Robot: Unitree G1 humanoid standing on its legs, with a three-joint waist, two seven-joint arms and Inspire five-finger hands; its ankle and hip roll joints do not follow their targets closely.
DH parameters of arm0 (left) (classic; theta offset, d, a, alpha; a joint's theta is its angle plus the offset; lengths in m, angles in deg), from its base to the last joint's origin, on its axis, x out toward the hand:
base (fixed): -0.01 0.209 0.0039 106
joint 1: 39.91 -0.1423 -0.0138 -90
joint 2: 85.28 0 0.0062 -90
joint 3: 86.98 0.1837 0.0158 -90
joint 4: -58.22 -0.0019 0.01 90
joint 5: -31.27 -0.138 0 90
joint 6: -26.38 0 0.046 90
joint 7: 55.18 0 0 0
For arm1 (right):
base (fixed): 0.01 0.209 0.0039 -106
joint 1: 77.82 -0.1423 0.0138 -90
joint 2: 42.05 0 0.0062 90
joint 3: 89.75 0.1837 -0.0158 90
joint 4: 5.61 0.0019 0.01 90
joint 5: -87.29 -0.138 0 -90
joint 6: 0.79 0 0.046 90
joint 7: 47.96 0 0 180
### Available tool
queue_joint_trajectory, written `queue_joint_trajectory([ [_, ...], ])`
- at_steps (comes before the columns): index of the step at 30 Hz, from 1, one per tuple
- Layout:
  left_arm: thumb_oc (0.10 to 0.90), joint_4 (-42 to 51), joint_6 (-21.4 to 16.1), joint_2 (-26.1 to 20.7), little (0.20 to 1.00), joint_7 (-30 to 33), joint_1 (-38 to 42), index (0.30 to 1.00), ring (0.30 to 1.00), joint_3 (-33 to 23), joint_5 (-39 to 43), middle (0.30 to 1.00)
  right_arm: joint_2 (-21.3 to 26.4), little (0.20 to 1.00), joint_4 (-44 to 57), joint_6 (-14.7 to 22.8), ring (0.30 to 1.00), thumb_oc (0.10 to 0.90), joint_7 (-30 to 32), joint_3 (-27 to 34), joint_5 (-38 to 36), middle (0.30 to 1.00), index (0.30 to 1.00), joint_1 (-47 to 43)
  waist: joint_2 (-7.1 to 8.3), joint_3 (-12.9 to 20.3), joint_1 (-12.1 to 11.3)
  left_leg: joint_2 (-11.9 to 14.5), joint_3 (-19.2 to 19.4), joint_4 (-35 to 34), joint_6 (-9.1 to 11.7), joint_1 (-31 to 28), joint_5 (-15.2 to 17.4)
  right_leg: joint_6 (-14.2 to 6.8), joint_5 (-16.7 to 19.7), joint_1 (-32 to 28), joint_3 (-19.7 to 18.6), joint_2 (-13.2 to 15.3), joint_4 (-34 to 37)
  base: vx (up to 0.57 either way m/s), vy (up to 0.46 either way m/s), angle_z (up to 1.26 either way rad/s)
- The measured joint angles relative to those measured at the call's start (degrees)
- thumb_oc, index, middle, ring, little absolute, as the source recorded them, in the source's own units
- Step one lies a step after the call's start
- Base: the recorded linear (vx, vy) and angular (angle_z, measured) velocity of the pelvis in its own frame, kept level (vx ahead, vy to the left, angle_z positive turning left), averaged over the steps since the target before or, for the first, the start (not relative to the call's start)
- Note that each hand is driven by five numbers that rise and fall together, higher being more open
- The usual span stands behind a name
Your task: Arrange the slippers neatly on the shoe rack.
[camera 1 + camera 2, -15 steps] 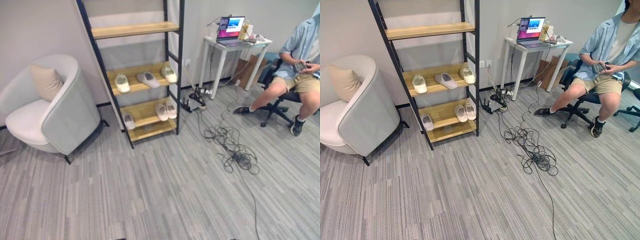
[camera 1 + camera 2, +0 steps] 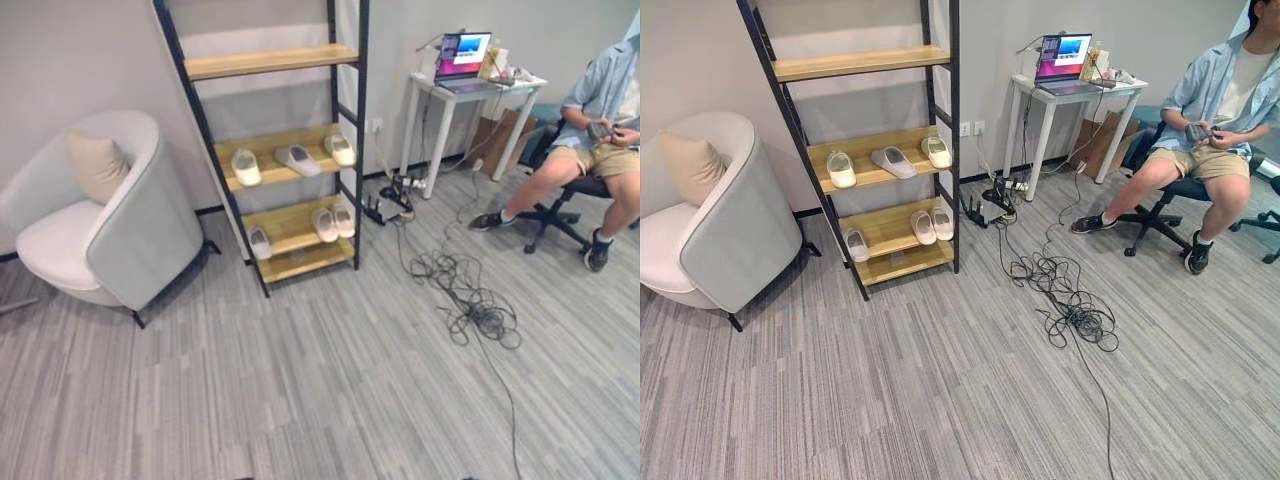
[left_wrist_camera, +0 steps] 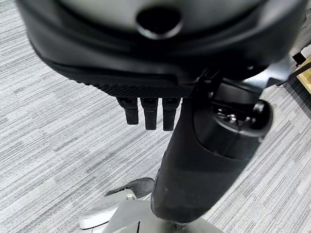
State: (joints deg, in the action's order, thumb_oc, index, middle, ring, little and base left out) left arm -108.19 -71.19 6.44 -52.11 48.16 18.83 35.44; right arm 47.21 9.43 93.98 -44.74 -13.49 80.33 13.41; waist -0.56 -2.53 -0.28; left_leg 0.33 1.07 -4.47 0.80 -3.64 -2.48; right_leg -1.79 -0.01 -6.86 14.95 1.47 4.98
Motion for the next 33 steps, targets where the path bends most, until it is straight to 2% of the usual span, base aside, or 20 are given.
queue_joint_trajectory([
  [6,0.8,-0.08,0.0,-0.07,0.9,0.04,1.14,0.9,0.9,0.88,0.1,0.9,0.28,0.9,-0.2,0.13,0.9,0.8,0.02,-0.24,0.0,0.9,0.9,-0.72,-0.07,-0.32,-0.08,0.33,-0.73,3.81,1.0,3.07,-0.04,0.33,-0.05,1.35,0.88,-0.41,0.06,-0.03,-0.061,0.11],
  [8,0.8,-0.16,-0.01,-0.21,0.9,0.11,2.56,0.9,0.9,0.83,0.11,0.9,0.27,0.9,-0.22,0.16,0.9,0.8,0.03,-0.99,0.0,0.9,0.9,-1.47,0.5,-1.16,-0.18,0.17,-1.12,6.46,3.17,5.57,-0.93,1.12,-0.15,1.86,1.5,-0.02,0.37,0.02,-0.029,0.2],
  [9,0.8,-0.16,-0.03,-0.27,0.9,0.19,2.98,0.9,0.9,0.75,0.15,0.9,0.28,0.9,-0.19,0.14,0.9,0.8,0.0,-1.27,0.0,0.9,0.9,-1.72,1.12,-1.85,-0.39,-0.01,-1.07,6.66,4.63,5.83,-1.89,2.23,0.08,1.91,2.0,0.25,0.37,0.03,-0.022,0.14],
  [10,0.8,-0.2,-0.03,-0.21,0.9,0.25,3.12,0.9,0.9,0.72,0.19,0.9,0.32,0.9,-0.12,0.19,0.9,0.8,0.07,-1.24,-0.04,0.9,0.9,-2.02,1.29,-2.22,-0.29,-0.05,-1.06,7.71,4.8,6.51,-1.99,2.49,0.11,1.84,2.44,0.32,0.38,0.07,0.008,0.22],
  [11,0.8,-0.29,-0.03,-0.15,0.9,0.3,3.74,0.9,0.9,0.72,0.21,0.9,0.38,0.9,-0.11,0.22,0.9,0.8,0.09,-1.25,-0.04,0.9,0.9,-2.17,1.43,-2.85,-0.08,-0.3,-0.48,10.24,4.99,7.84,-1.9,3.26,0.25,1.76,3.02,0.73,0.39,0.04,0.019,0.2],
  [12,0.8,-0.26,-0.11,-0.15,0.9,0.41,3.96,0.9,0.9,0.61,0.25,0.9,0.43,0.9,-0.13,0.2,0.9,0.8,0.11,-1.33,-0.09,0.9,0.9,-2.34,1.55,-3.07,-0.21,-0.05,2.13,12.46,4.93,9.43,-0.95,4.04,0.38,1.88,3.6,1.18,0.4,0.11,0.065,0.22],
  [14,0.8,-0.77,-0.07,-0.51,0.9,0.49,4.25,0.9,0.9,0.34,0.2,0.9,0.59,0.9,-0.13,0.21,0.9,0.8,0.2,-1.63,-0.56,0.9,0.9,-2.08,1.73,-3.15,0.17,1.47,5.58,14.15,4.15,10.54,0.4,4.15,0.25,1.88,5.02,1.71,0.4,0.13,0.082,0.27],
  [15,0.8,-1.86,0.01,-0.75,0.9,0.51,5.27,0.9,0.9,0.37,0.18,0.9,0.88,0.9,-0.13,0.13,0.9,0.8,0.36,-1.73,-1.08,0.9,0.9,-1.72,1.92,-3.34,0.09,2.72,7.08,12.83,4.06,10.74,0.53,4.1,0.2,2.31,5.53,1.96,0.38,0.19,0.09,0.39],
  [18,0.8,-2.33,0.01,-1.35,0.9,0.88,6.1,0.9,0.9,0.44,0.17,0.9,0.75,0.9,-0.1,-0.37,0.9,0.8,0.43,-1.7,-1.14,0.9,0.9,-2.06,2.51,-3.89,-0.45,3.32,10.1,8.81,4.37,12.17,-0.31,3.7,0.02,3.44,5.53,2.33,0.38,0.19,0.093,0.22],
  [20,0.8,-2.34,0.03,-0.87,0.9,0.85,5.03,0.9,0.9,0.17,0.18,0.9,0.74,0.9,-0.21,-0.35,0.9,0.8,0.43,-1.71,-1.1,0.9,0.9,-2.7,2.24,-3.86,-1.75,3.58,9.9,4.95,4.01,11.45,-1.97,2.28,-0.15,3.47,4.61,1.85,0.37,0.27,0.138,-0.25],
  [21,0.8,-2.36,0.04,-0.17,0.9,0.79,4.12,0.9,0.9,0.2,0.17,0.9,0.58,0.9,-0.24,-0.32,0.9,0.8,0.43,-1.7,-1.09,0.9,0.9,-2.85,1.26,-3.46,-1.91,3.77,9.91,3.99,1.21,10.15,-2.77,1.53,-0.4,3.28,3.96,1.35,0.36,0.23,0.126,-0.34],
  [22,0.8,-2.34,0.06,-0.29,0.9,0.87,3.74,0.9,0.9,0.1,0.21,0.9,-0.44,0.9,-0.37,-0.12,0.9,0.8,0.35,-1.79,-1.08,0.9,0.9,-3.12,2.57,-3.43,-1.81,3.09,10.53,3.72,0.04,9.82,-2.48,0.51,-1.15,3.39,2.84,1.83,0.23,0.15,0.086,-0.27],
  [25,0.8,-2.29,0.08,-2.57,0.9,0.07,4.1,0.9,0.9,-0.4,0.16,0.9,-2.79,0.9,-0.14,0.01,0.9,0.8,0.31,-1.72,-0.98,0.9,0.9,-3.9,5.4,-3.55,-2.81,0.92,11.52,4.49,-1.71,9.33,-0.59,-1.56,-1.46,3.49,2.53,4.36,-2.23,0.17,0.171,-0.08],
  [27,0.8,-1.82,0.11,-2.25,0.9,-0.14,4.7,0.9,0.9,-0.11,0.03,0.9,-2.58,0.9,-0.18,0.02,0.9,0.8,0.36,-1.53,-0.95,0.9,0.9,-4.03,5.5,-3.54,-3.1,-0.37,11.6,3.96,-2.87,8.07,0.73,-4.09,-4.32,6.1,2.59,6.57,-10.4,0.13,0.176,-0.02],
  [28,0.8,-1.66,0.1,-1.73,0.9,-0.23,4.69,0.9,0.9,-0.08,0.07,0.9,-1.58,0.9,0.09,0.01,0.9,0.8,0.48,-1.19,-0.97,0.9,0.9,-6.06,4.15,-4.42,-2.99,-0.18,12.22,2.84,-3.79,6.67,0.06,-6.27,-6.54,10.5,2.19,8.3,-20.42,0.09,0.109,-0.05],
  [29,0.8,-1.65,0.16,-1.67,0.9,-0.29,5.08,0.9,0.9,-0.1,0.05,0.9,-0.9,0.9,0.39,0.06,0.9,0.8,0.49,-1.3,-0.94,0.9,0.9,-6.46,3.89,-4.5,-2.65,-0.45,12.01,2.91,-4.2,6.39,0.54,-7.17,-6.5,12.19,2.19,8.95,-24.17,0.15,0.144,0.0],
  [30,0.8,-1.36,0.13,-1.73,0.9,-0.34,5.24,0.9,0.9,-0.11,0.07,0.9,-0.44,0.9,1.0,0.27,0.9,0.8,0.29,-1.33,-0.93,0.9,0.9,-7.0,3.79,-4.69,-2.74,-0.92,11.83,3.12,-4.86,5.43,1.47,-9.53,-7.34,14.99,1.73,10.83,-32.39,0.15,0.064,0.17],
  [31,0.8,-1.2,0.11,-1.68,0.9,-0.46,5.43,0.9,0.9,-0.17,0.08,0.9,-0.7,0.9,1.05,0.46,0.9,0.8,0.28,-1.46,-0.94,0.9,0.9,-6.84,3.46,-4.94,-2.79,-1.19,11.05,2.99,-5.38,4.65,2.0,-10.43,-7.97,16.16,1.13,11.15,-35.12,0.32,0.08,0.23],
  [33,0.8,-0.24,0.03,-1.67,0.9,-0.65,6.17,0.9,0.9,-0.05,0.13,0.9,-1.82,0.9,1.08,0.7,0.9,0.8,-0.2,-1.51,-0.99,0.9,0.9,-6.9,3.7,-5.13,-2.59,-1.55,9.42,2.65,-6.46,2.7,3.6,-9.7,-9.25,17.15,0.73,10.49,-37.34,0.27,0.015,0.31],
])
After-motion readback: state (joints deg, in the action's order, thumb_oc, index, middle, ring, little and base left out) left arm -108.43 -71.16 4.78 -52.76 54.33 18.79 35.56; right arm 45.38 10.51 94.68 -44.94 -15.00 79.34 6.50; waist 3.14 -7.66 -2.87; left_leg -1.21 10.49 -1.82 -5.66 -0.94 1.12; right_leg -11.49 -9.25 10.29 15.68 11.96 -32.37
